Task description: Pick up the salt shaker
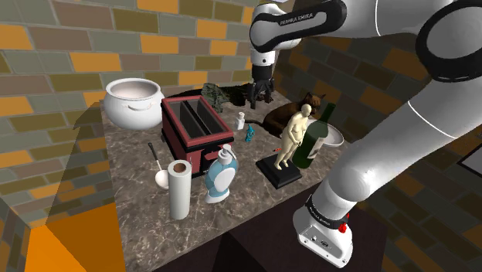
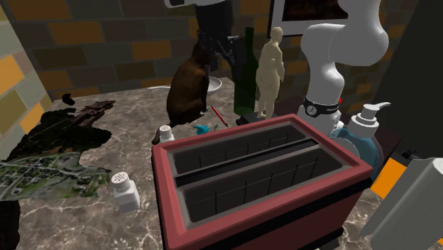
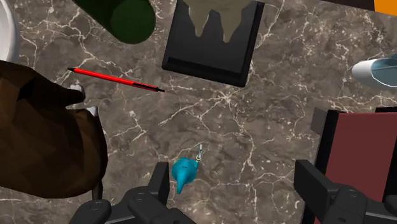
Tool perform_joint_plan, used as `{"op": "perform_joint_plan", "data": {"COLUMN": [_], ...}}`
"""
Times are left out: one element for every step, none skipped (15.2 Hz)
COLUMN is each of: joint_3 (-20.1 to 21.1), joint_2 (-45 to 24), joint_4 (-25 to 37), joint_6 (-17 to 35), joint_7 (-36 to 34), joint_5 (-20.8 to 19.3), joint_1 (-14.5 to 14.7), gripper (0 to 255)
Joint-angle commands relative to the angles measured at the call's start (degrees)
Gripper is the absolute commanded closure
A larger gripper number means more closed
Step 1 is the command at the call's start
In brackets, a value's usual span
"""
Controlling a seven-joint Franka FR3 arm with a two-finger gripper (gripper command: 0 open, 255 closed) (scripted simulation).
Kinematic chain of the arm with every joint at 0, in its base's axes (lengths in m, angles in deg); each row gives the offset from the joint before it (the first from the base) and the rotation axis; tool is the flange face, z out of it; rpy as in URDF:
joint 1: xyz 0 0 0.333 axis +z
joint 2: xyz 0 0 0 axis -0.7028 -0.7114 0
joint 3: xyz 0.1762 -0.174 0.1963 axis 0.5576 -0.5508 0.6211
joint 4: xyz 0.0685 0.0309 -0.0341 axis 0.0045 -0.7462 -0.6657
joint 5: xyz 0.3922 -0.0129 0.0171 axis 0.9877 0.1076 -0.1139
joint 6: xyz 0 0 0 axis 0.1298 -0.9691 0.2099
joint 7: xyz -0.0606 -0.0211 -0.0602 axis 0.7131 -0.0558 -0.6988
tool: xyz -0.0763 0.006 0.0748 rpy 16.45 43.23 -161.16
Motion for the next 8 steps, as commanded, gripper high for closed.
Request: {"op": "perform_joint_plan", "data": {"joint_3": [-0.8, -1.1, -1.5, -1.8, -2.1, -2.3, -2.6, -2.8], "joint_2": [-5.0, -7.3, -9.7, -12.0, -14.4, -16.8, -19.1, -21.5], "joint_4": [2.4, 3.9, 5.4, 7.1, 8.7, 10.5, 12.3, 14.2], "joint_6": [2.0, 2.6, 3.2, 3.7, 4.1, 4.4, 4.7, 4.8], "joint_7": [0.8, 1.2, 1.6, 2.1, 2.5, 3.0, 3.4, 3.9], "joint_5": [0.4, 0.6, 0.9, 1.2, 1.5, 1.9, 2.3, 2.7], "joint_1": [-0.4, -0.6, -0.9, -1.1, -1.4, -1.6, -1.9, -2.2], "gripper": [0, 0, 0, 0, 0, 0, 0, 0]}}
